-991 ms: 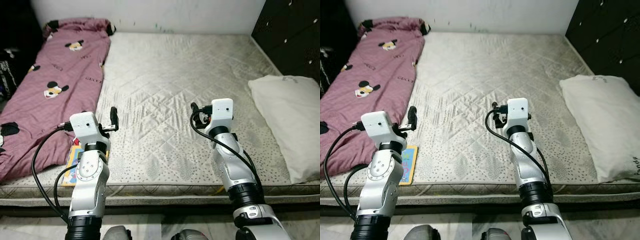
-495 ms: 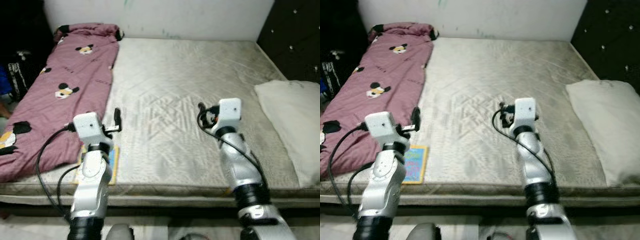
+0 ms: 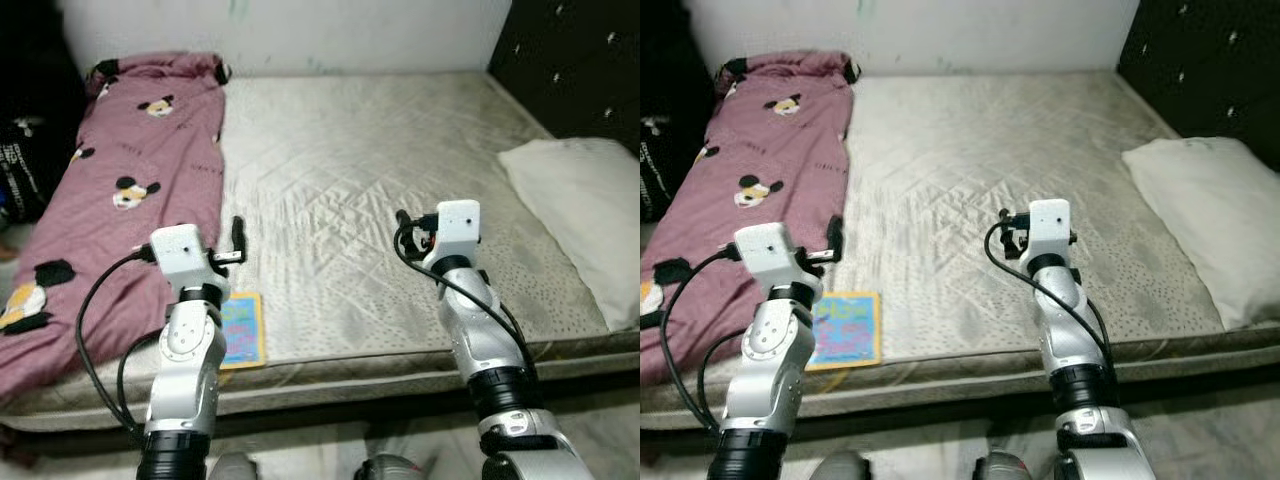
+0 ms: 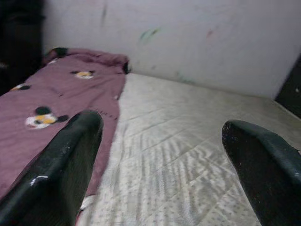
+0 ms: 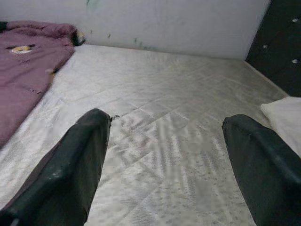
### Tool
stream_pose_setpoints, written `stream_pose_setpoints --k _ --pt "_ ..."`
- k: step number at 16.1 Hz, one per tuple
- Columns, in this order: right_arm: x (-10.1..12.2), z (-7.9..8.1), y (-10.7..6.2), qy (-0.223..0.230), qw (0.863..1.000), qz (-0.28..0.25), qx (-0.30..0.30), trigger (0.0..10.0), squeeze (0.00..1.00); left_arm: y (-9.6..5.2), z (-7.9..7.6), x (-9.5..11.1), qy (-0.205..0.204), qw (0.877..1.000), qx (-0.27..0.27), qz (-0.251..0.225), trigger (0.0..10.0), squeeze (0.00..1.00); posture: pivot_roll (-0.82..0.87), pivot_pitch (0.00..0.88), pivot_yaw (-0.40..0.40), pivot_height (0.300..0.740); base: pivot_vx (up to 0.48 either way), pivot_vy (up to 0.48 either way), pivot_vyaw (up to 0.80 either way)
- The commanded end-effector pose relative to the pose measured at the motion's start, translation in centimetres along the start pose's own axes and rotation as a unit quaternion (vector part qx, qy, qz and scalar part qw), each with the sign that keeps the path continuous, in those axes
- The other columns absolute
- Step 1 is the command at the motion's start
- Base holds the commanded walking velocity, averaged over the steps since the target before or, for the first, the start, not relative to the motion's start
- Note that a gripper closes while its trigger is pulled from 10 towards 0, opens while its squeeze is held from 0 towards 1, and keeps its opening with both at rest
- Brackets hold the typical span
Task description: Clean up the room
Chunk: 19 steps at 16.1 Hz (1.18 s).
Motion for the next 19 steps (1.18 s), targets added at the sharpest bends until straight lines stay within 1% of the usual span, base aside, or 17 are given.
stream_pose_setpoints --k 1,4,5,9,13,19 --pt "0.34 0.91 0.24 0.0 1.0 -0.002 0.016 10.0 0.0 -0.08 0.24 -0.1 -0.009 1.0 0.013 0.003 10.0 0.0 -0.03 0.0 -0.029 0.74 0.0 0.48 0.0" --pt "0.17 1.0 0.19 0.0 1.0 0.002 0.02 10.0 0.0 -0.09 0.3 -0.09 -0.008 1.0 0.015 0.003 10.0 0.0 -0.03 0.0 -0.029 0.74 0.0 0.48 0.0" --pt "0.07 1.0 0.16 0.0 1.0 0.004 0.021 10.0 0.0 -0.05 0.29 0.09 0.0 1.0 0.015 -0.003 10.0 0.0 -0.03 0.0 -0.029 0.74 0.0 0.0 0.0" --pt "0.06 1.1 0.17 -0.001 1.0 0.005 0.024 10.0 0.0 -0.11 -0.06 0.4 -0.005 1.0 -0.003 -0.014 10.0 0.0 -0.04 0.0 -0.027 0.74 0.0 0.0 0.0" --pt "0.02 1.17 0.15 -0.002 1.0 0.006 0.027 10.0 0.0 -0.23 -0.02 0.5 -0.003 1.0 -0.006 -0.019 10.0 0.0 -0.04 0.0 -0.027 0.74 0.0 0.0 0.0" --pt "-0.02 1.17 0.06 -0.004 1.0 0.006 0.028 10.0 0.0 -0.36 -0.07 0.43 -0.005 1.0 -0.011 -0.018 10.0 0.0 -0.04 0.0 -0.027 0.74 0.289 0.0 0.0"
Point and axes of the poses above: a point about 5 cm out from each wrist's last joint towards the gripper, its own y axis pointing out of the wrist towards the gripper, its own x axis along the axis of the wrist's last joint, z = x × y, the point moved 2 cm from there along y, pointing out of the wrist towards the gripper, and after that the axes turned 5 degrees about y, right-handed, at the moved point
